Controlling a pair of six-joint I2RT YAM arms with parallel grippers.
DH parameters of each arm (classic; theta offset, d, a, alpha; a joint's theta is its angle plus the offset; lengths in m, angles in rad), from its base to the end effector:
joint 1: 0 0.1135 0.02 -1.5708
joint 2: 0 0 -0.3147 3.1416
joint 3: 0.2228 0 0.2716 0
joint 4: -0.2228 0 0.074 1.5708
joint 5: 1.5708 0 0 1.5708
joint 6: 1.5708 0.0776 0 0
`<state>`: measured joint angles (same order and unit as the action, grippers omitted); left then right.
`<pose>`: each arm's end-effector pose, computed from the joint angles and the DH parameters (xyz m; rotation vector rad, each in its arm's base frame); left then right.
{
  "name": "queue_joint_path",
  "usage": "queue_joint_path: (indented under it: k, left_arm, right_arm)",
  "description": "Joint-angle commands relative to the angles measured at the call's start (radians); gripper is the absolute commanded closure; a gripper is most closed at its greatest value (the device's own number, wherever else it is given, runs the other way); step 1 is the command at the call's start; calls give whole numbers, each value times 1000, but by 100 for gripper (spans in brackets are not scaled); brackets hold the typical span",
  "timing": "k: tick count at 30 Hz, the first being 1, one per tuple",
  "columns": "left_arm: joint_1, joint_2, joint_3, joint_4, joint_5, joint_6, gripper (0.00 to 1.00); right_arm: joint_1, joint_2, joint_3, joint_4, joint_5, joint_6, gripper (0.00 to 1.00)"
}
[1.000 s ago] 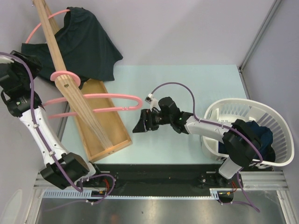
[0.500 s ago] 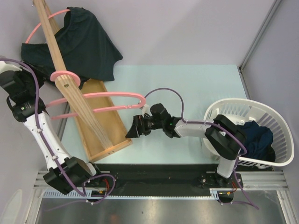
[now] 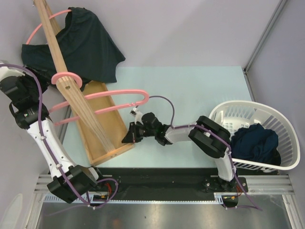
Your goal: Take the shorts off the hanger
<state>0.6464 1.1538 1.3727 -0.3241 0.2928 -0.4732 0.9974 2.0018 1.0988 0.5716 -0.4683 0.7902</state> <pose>0.2414 0.1541 0.5018 -0.6941 1.5220 -0.1145 0.2408 0.4374 0.1820 -0.6014 2.1549 1.5561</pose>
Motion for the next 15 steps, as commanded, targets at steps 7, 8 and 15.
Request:
queue_joint_path:
  k: [7, 8, 15]
  left_arm:
    - [2, 9, 101, -61, 22, -100, 28]
    - [1, 4, 97, -53, 13, -116, 27]
    - [-19, -16, 104, -58, -133, -125, 24]
  right_arm:
    - [61, 83, 209, -251, 438, -135, 100]
    - [63, 89, 220, -294, 460, -161, 100]
    - [61, 150, 296, -464, 547, -264, 100]
